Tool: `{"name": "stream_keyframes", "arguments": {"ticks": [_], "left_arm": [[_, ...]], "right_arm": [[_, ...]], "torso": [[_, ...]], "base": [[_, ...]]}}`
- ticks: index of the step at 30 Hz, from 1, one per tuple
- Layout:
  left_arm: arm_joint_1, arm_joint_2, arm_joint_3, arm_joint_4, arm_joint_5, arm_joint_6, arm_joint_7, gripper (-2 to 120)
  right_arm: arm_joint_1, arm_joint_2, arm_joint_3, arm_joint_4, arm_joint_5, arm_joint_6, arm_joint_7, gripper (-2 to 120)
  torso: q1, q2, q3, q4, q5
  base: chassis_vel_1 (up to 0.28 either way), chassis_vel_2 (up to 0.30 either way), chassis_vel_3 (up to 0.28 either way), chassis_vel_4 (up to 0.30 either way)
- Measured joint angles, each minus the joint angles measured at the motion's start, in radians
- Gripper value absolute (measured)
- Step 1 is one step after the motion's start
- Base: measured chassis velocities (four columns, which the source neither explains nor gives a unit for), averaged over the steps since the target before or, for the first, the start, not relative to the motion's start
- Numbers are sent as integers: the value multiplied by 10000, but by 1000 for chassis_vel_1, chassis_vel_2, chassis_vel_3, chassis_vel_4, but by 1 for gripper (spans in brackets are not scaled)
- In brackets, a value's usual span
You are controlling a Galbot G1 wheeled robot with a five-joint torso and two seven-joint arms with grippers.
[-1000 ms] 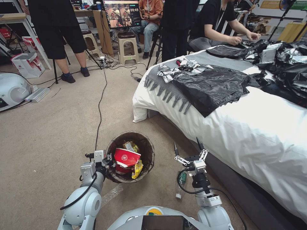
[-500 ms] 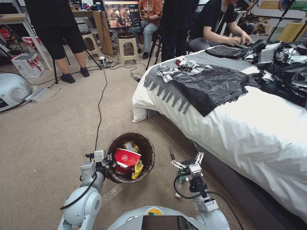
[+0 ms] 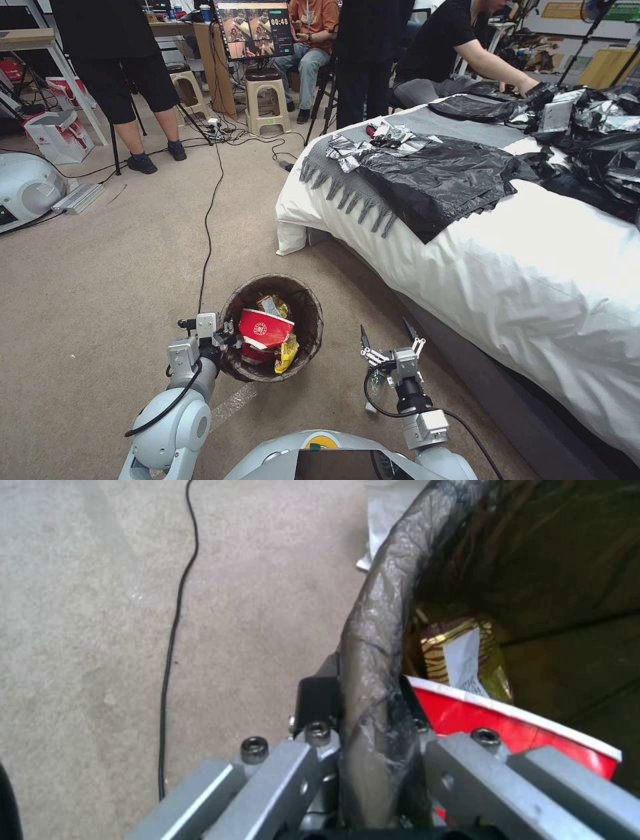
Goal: Pick up the trash bin, then pick up the garbage from the floor and place it into the trash bin.
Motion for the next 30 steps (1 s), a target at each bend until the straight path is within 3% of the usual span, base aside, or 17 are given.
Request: {"name": "stream_keyframes", "arguments": {"ticks": [6,12,13,16,24,30], "left_arm": [[30,-8,21,0,1,0,0,3],[47,-26,51,0,33,-3,0,3],[57,-29,62,-1,52,-7,0,3],[57,-37,92,0,80,-10,0,3],[77,-94,151,2,154,-20,0,3],[141,-109,157,0,214,-40,11,3]], "right_arm": [[710,-392,-357,-78,1405,-2438,473,100],[1365,-488,-659,-470,2627,-3830,833,100],[1779,-513,-780,-836,3448,-4462,1033,100],[2143,-573,-886,-1111,4226,-5093,1138,100],[2542,-620,-1050,-1674,4509,-5638,1340,100],[3200,-491,-1227,-3068,4509,-5858,1384,100]], "torso": [[0,0,1,1,0],[0,0,1,0,0],[0,0,1,1,0],[0,0,1,1,0],[0,0,1,1,0],[0,0,1,0,0]], "base": [[0,0,0,0],[0,0,0,0],[0,0,0,0],[0,0,0,0],[0,0,0,0],[0,0,0,0]]}}
